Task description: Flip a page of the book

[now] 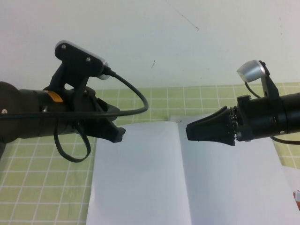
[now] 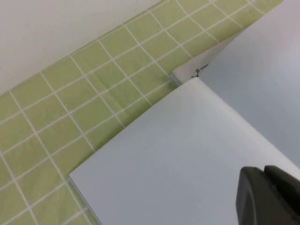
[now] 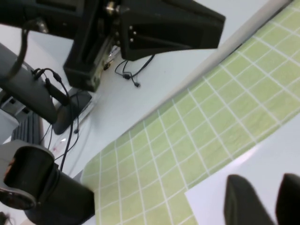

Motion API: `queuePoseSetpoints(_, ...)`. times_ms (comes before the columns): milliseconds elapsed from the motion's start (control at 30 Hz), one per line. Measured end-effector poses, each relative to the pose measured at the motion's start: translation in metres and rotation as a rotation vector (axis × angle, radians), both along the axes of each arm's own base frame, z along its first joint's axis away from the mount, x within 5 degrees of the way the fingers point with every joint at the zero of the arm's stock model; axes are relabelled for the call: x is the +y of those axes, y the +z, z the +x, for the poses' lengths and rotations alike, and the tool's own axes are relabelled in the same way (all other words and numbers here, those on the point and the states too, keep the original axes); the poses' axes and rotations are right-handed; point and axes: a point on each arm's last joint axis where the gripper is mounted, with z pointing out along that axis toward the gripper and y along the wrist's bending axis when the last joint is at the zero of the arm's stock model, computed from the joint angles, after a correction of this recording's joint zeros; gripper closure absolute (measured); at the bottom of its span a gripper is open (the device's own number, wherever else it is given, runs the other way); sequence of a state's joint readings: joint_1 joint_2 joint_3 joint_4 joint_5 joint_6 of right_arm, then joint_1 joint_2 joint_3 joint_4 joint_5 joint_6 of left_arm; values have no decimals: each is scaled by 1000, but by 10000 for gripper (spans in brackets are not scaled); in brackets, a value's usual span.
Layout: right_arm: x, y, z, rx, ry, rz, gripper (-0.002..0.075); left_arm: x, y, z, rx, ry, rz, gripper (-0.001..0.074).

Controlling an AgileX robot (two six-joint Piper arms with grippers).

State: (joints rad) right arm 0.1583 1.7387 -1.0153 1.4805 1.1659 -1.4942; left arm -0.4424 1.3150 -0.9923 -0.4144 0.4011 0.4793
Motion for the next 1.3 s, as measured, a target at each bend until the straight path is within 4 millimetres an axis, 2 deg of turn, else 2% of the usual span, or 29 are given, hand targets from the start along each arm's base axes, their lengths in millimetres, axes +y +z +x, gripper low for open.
queuePoseSetpoints(100,0,11,-3,-62,0,14,643,0,0,0,-3,0,2,738)
queuePoseSetpoints(200,-2,32,-11,-153,1,29,699,2,1,-2,-24,10,-5,738)
queuePoseSetpoints(333,-5,64,-30,-278,7,37,717,13,1,-16,-96,71,-58,738)
queuePoseSetpoints(467,-12,94,-51,-435,-37,-49,718,30,0,-44,-174,121,-115,738)
queuePoseSetpoints(600,-21,111,-72,-546,-152,-113,720,43,-6,-69,-191,144,-151,738)
queuePoseSetpoints(733,-31,111,-100,-596,-249,-147,720,53,-12,-88,-212,165,-187,738)
queuePoseSetpoints(933,-44,87,-138,-592,-354,-184,721,64,-21,-111,-234,184,-230,738)
queuePoseSetpoints(1133,-48,71,-145,-530,-415,-194,722,65,-31,-116,-172,187,-235,738)
queuePoseSetpoints(1300,-48,68,-146,-499,-417,-186,725,65,-32,-117,-151,187,-237,738)
